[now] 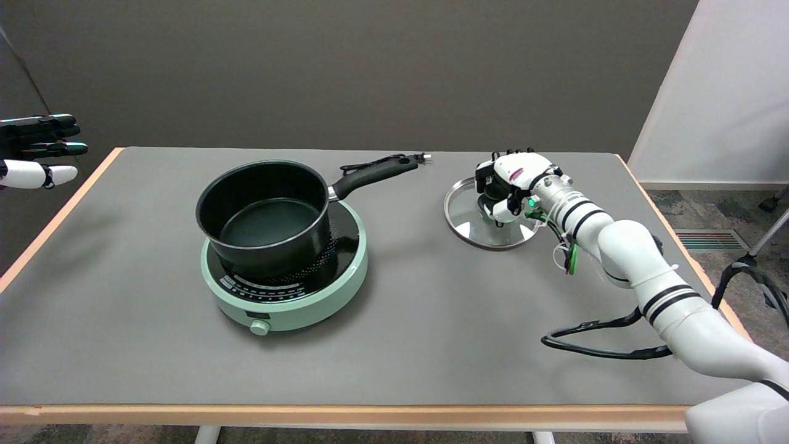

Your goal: Pick up the pot lid.

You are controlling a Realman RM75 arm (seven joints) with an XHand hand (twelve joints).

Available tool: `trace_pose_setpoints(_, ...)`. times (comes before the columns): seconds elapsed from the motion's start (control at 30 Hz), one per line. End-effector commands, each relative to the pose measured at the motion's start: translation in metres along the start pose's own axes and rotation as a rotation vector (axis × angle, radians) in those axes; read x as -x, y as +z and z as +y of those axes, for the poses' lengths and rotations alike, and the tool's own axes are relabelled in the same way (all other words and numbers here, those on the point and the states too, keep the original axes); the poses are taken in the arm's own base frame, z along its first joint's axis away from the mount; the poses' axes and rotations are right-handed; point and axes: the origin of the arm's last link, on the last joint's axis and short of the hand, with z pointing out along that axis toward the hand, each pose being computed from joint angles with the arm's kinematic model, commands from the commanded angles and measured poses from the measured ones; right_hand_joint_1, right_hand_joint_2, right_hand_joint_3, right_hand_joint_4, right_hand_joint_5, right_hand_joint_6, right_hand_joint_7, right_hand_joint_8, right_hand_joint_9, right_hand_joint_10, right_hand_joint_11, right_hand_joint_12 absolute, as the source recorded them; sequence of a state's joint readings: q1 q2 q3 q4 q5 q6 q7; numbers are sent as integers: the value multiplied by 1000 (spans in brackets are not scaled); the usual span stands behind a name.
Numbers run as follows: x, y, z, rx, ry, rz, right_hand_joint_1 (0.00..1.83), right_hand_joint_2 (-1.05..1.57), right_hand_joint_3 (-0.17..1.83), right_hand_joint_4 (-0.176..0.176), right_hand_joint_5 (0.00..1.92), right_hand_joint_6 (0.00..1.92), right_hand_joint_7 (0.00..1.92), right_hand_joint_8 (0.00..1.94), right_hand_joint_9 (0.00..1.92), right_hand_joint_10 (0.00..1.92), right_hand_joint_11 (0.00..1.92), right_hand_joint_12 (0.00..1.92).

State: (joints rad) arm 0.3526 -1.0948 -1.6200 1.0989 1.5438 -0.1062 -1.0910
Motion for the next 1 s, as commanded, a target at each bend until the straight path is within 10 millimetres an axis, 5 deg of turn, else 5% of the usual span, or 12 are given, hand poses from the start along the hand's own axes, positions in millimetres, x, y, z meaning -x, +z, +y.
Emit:
trace_pose_setpoints(0.03,6,-3,2,15,55,-3,1331,953,550,176,605,1091,782,1463,784,1679,447,1921)
trace_pose_setpoints(1.0,0,-9,6,36,173,36,1350,890,582,174,628,1068,861,1349,831,1576,639,1921)
